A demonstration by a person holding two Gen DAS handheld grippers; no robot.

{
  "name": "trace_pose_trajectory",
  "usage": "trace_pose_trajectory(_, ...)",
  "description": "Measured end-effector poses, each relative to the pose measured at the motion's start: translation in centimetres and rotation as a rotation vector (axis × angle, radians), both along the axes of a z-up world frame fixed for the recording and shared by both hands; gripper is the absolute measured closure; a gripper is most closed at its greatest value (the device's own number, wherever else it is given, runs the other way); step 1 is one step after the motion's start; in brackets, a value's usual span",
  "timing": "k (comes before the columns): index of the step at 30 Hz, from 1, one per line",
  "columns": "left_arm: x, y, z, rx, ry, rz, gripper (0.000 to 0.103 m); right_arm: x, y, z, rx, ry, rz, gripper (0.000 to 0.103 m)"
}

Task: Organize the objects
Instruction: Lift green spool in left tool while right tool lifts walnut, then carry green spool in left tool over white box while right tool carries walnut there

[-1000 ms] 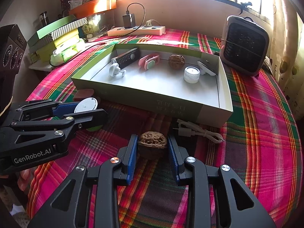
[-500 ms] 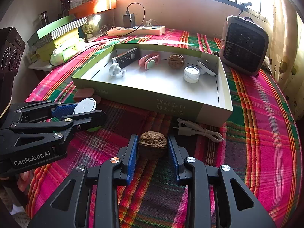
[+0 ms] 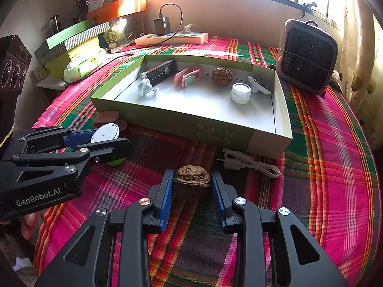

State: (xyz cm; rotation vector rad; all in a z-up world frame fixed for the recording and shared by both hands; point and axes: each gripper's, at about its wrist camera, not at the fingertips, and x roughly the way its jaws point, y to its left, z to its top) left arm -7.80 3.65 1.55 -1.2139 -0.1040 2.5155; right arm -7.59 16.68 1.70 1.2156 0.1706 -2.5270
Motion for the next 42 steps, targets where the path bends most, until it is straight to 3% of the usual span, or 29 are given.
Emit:
trace_pose_trajectory(22, -1.6, -0.3, 3.9, 0.006, 0.054, -0.031, 0.071, -0.7, 0.9, 3.7, -0.029, 0.06, -0.025, 0.071)
trace_pose_trajectory(42, -8.4, 0.2, 4.0, 0.017, 0.027, -0.053, 0.071, -7.4, 2.8, 3.9, 0.024, 0.048, -0.104, 0.071)
